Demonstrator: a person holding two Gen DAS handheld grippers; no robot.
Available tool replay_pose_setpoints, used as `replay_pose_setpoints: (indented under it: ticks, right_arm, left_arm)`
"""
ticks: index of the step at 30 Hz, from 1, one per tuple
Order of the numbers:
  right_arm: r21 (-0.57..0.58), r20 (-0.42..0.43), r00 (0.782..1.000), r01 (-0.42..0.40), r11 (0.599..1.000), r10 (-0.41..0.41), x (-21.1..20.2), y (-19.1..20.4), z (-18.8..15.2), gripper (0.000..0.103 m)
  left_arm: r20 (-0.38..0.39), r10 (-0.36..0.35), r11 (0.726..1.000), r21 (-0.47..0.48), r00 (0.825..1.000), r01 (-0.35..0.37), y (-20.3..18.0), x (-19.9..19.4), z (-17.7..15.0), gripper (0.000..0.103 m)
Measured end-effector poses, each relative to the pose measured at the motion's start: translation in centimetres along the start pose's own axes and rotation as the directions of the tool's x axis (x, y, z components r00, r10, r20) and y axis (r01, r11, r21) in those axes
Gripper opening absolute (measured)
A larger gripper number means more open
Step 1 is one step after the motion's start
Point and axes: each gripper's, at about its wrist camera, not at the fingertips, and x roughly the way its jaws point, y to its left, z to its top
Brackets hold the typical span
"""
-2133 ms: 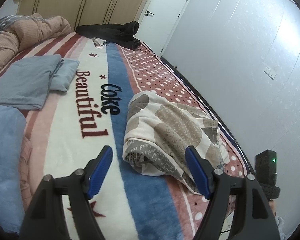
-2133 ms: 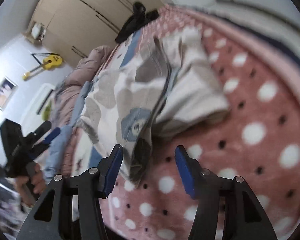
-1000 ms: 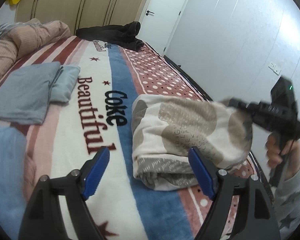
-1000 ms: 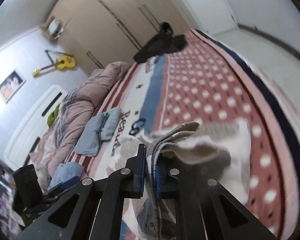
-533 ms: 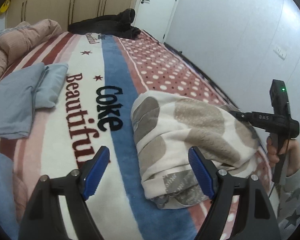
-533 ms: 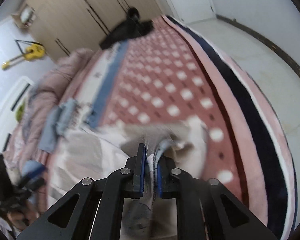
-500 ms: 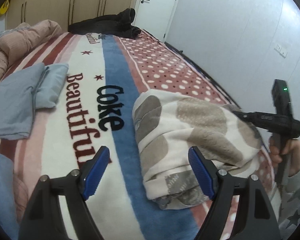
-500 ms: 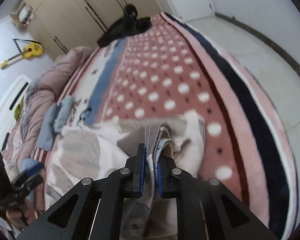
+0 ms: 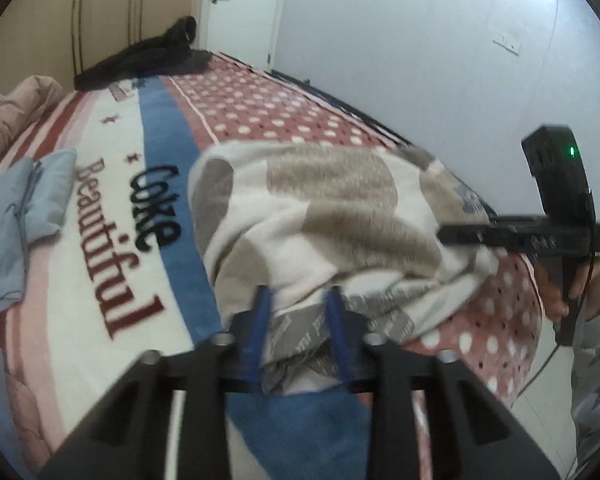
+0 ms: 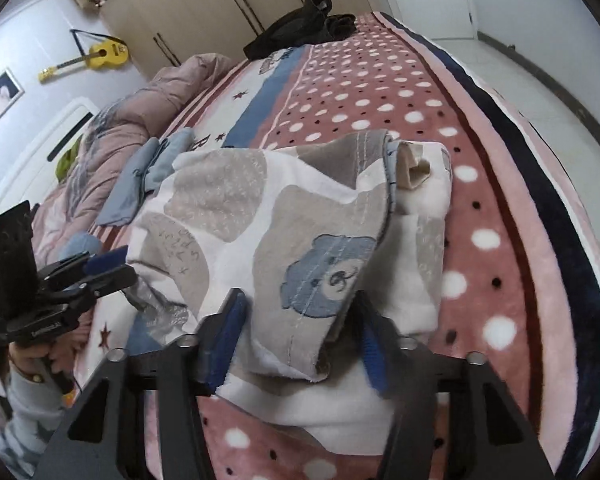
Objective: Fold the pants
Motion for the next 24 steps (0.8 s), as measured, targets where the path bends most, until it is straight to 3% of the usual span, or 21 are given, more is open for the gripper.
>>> replay_pose_setpoints:
  ticks: [1, 2, 7, 10, 12, 13, 14, 15, 16, 17, 18, 20, 24]
  right_arm:
    - [0.003, 0.003, 1.000, -0.010, 1.000, 0.010, -0.1, 0.0, -0.1, 0.013]
    - [0.007, 0.008, 1.000, -0.021, 1.000, 0.021, -0.3, -0.1, 0.0, 0.010]
    - [0.087, 0.065, 0.997, -0.041, 0.995, 0.035, -3.1, -1.7, 0.6, 0.008]
    - [0.118, 0.034, 0.999, 0.002, 0.993, -0.006, -3.1, -2.9, 0.4, 0.008]
    - [0.153, -0.028, 1.000, 0.012, 0.988, -0.008, -2.1, -3.7, -0.1, 0.011]
    - [0.152, -0.032, 0.999, 0.025, 0.988, -0.020, -1.9, -3.7, -0.2, 0.013]
    - [0.143, -0.019, 0.999, 0.028, 0.989, -0.026, -2.1, -3.5, -0.3, 0.019]
    - [0.138, -0.004, 0.999, 0.037, 0.990, -0.037, -2.6, -3.3, -0.3, 0.023]
    - [0.134, 0.011, 0.997, 0.069, 0.989, -0.071, -3.3, -3.1, -0.1, 0.037]
    - [0.127, 0.027, 0.993, 0.113, 0.985, -0.117, -3.9, -3.0, 0.1, 0.047]
    - [0.106, 0.058, 0.982, 0.172, 0.979, -0.179, -4.8, -2.6, 0.2, 0.047]
    - [0.064, 0.120, 0.966, 0.221, 0.973, -0.227, -6.4, -1.6, 0.4, 0.046]
    - [-0.004, 0.194, 0.975, 0.111, 0.994, -0.108, -7.0, 0.9, 0.5, 0.046]
  left_arm:
    - [-0.006, -0.009, 1.000, 0.005, 1.000, 0.009, 0.0, -0.1, -0.3, 0.014]
    - [-0.012, -0.010, 1.000, 0.016, 1.000, 0.010, -0.1, -0.2, -0.5, 0.011]
    - [-0.064, -0.059, 0.998, 0.020, 0.996, 0.061, -0.3, -0.1, -1.9, 0.008]
    - [-0.075, -0.042, 0.998, 0.049, 0.996, 0.046, -1.1, 0.2, -2.4, 0.008]
    - [-0.069, -0.036, 0.997, 0.064, 0.997, 0.040, -1.6, -0.3, -2.3, 0.010]
    - [-0.060, -0.047, 0.997, 0.064, 0.997, 0.051, -1.6, -0.9, -2.0, 0.017]
    - [-0.048, -0.053, 0.997, 0.062, 0.997, 0.056, -1.5, -1.3, -1.8, 0.034]
    - [-0.024, -0.046, 0.997, 0.062, 0.999, 0.047, -1.5, -2.1, -1.5, 0.043]
    - [0.007, -0.027, 0.998, 0.064, 1.000, 0.027, -1.4, -2.9, -1.1, 0.050]
    - [0.021, -0.015, 0.998, 0.063, 1.000, 0.014, -1.2, -3.3, -0.8, 0.050]
    - [0.028, -0.006, 0.998, 0.056, 1.000, 0.004, -1.0, -3.5, -0.4, 0.050]
    - [0.042, 0.006, 0.999, 0.033, 0.999, -0.008, -0.6, -3.6, 0.4, 0.050]
    - [0.026, 0.037, 0.999, -0.003, 0.999, -0.037, -0.5, -1.1, 1.5, 0.048]
